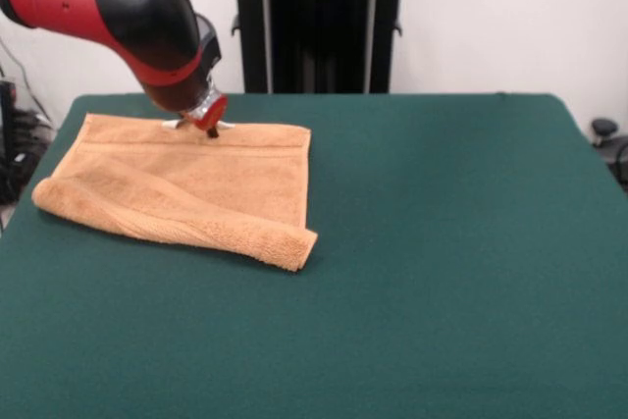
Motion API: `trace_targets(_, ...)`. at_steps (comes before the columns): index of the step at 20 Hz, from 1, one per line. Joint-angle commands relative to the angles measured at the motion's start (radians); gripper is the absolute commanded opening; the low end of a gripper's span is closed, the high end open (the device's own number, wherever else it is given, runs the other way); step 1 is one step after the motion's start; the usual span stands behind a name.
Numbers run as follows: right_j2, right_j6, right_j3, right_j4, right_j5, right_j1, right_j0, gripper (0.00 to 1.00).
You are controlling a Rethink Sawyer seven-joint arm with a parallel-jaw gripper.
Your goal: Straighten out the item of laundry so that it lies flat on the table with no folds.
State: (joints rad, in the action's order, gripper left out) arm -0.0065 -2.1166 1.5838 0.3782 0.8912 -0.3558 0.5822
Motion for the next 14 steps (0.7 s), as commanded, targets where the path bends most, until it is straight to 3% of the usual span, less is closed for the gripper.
trace_targets(1,0.005,0.01,0.049,0.016,0.157,0.107,-0.045,1.0)
trace_targets(14,0.006,-0.021,0.073,-0.026,0.291,0.102,-0.034,1.0)
